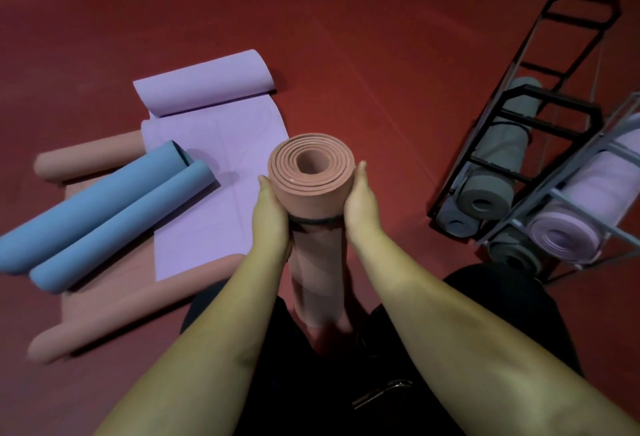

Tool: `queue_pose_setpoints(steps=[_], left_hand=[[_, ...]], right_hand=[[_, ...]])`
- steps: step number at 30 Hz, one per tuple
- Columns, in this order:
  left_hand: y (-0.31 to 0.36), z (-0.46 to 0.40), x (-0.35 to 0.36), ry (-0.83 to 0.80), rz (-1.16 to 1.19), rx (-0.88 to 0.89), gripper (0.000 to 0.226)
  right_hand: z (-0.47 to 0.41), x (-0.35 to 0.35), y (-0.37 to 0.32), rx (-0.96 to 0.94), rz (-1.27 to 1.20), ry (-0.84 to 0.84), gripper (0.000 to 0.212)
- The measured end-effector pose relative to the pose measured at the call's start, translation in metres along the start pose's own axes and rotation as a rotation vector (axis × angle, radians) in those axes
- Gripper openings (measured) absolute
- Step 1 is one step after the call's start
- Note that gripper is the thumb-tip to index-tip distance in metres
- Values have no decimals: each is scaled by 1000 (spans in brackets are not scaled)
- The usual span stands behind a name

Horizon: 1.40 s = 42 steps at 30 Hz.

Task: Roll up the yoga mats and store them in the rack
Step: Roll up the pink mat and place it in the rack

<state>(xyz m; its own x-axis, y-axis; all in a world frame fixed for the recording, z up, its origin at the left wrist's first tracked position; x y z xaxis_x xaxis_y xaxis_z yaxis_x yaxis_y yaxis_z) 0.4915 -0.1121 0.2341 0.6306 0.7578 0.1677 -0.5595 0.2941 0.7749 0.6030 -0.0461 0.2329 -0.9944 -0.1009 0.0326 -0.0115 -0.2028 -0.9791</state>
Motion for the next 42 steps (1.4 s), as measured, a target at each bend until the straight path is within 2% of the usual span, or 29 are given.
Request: queue_pose_setpoints(steps=[5, 6, 8, 10, 11, 13, 16, 18, 20, 22, 26, 28, 30, 32, 35, 37, 39, 42], left_hand=[[-2, -11, -12, 26, -94, -1, 22], [2, -13, -16, 20, -124, 31, 19], [17, -13, -20, 22, -166, 115, 29], [34, -12, -17, 8, -128, 168, 27], [42, -11, -11, -53, -82, 157, 27], [45, -12, 2, -128, 9, 106, 49], [27, -26, 4, -7, -60, 33, 59], [8, -39, -1, 25, -115, -61, 60], [-12, -52, -8, 54, -102, -183, 58], [-31, -63, -12, 90, -91, -278, 47], [-26, -73, -22, 74, -54, -241, 24], [-10, -82, -20, 47, 53, -124, 27], [5, -86, -9, -22, 53, -34, 43], [4, -89, 2, -6, -50, -66, 56], [-20, -102, -2, 72, -128, -187, 55], [-40, -110, -5, 117, -123, -277, 48], [-58, -113, -6, 95, -104, -352, 41], [-54, -122, -11, 88, -176, -358, 30]], right_hand=[[4, -9, 24, 153, 105, -83, 66], [5, -10, 27, 180, 148, -114, 69], [2, -12, 28, 191, 203, -148, 72], [-4, -11, 18, 116, 132, -137, 67], [-9, -7, 11, 70, 49, -125, 65], [-14, 0, 3, 46, -64, -100, 69], [-20, 11, 14, 44, -60, -60, 76], [-28, 11, 31, 108, -50, -39, 77], [-37, 10, 44, 183, -33, -24, 63], [-43, 6, 60, 247, 38, -75, 60], [-43, -5, 76, 272, 166, -177, 61], [-52, -2, 67, 242, 49, -181, 57], [-64, 5, 56, 157, -98, -172, 58], [-75, 12, 60, 152, -39, -154, 59], [-82, 12, 88, 200, 35, -83, 60], [-79, 7, 121, 274, 79, -85, 59], [-72, 2, 154, 252, 172, -182, 62], [-81, -4, 173, 268, 64, -42, 61]])
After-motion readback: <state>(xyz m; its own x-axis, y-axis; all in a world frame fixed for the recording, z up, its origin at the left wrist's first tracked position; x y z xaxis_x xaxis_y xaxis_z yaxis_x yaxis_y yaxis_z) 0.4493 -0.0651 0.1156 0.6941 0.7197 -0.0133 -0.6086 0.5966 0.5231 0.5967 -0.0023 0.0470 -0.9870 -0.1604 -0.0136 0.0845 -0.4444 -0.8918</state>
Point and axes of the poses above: each hand's wrist, its own z-axis away from the middle knuckle, its own x-axis out of the palm, y = z × x, the point moved 1 cm from there along -z, towards the middle knuckle, and after that the axes turned 10 degrees about -x, right-handed, at the moved point
